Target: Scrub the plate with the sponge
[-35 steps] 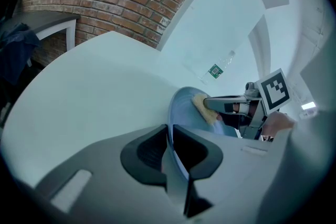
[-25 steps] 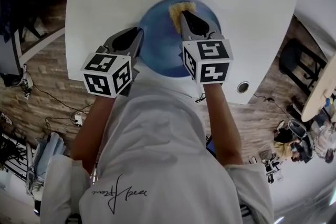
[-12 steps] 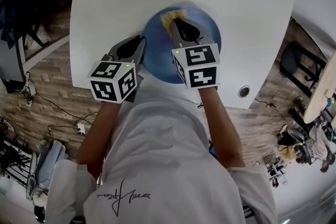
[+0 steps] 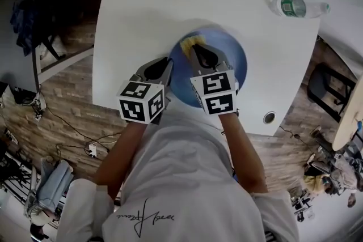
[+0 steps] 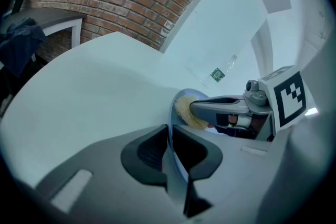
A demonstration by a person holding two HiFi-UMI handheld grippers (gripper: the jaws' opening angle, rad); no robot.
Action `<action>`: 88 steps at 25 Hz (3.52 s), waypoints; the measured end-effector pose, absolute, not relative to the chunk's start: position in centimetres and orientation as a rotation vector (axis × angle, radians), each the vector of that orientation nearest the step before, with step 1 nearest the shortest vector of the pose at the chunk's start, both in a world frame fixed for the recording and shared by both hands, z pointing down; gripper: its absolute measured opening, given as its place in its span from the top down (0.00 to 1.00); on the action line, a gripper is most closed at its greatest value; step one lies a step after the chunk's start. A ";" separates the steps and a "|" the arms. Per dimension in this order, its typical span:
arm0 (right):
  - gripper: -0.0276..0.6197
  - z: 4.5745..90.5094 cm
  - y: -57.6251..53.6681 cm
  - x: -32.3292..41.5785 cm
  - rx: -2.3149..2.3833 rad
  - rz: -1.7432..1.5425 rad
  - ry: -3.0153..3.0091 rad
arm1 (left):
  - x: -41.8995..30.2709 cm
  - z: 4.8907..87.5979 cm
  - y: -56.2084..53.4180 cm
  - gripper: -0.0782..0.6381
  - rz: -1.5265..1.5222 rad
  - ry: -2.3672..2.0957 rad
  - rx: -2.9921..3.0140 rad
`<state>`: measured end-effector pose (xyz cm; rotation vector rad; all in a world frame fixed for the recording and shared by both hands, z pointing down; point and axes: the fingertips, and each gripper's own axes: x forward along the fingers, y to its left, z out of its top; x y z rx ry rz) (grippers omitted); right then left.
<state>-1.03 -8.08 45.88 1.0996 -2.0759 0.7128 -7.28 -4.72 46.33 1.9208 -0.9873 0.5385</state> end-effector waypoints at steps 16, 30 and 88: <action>0.93 46.0 -6.7 -2.7 1.034 0.664 -2.084 | -7.6 46.2 -4.4 0.80 0.539 -0.977 1.942; 0.93 46.3 -4.6 -3.5 0.941 0.632 -2.068 | -7.8 46.5 -4.4 0.83 0.492 -1.001 1.908; 0.93 46.6 4.0 -3.5 0.490 0.738 -2.110 | -7.9 46.4 -5.5 0.83 0.476 -1.051 1.884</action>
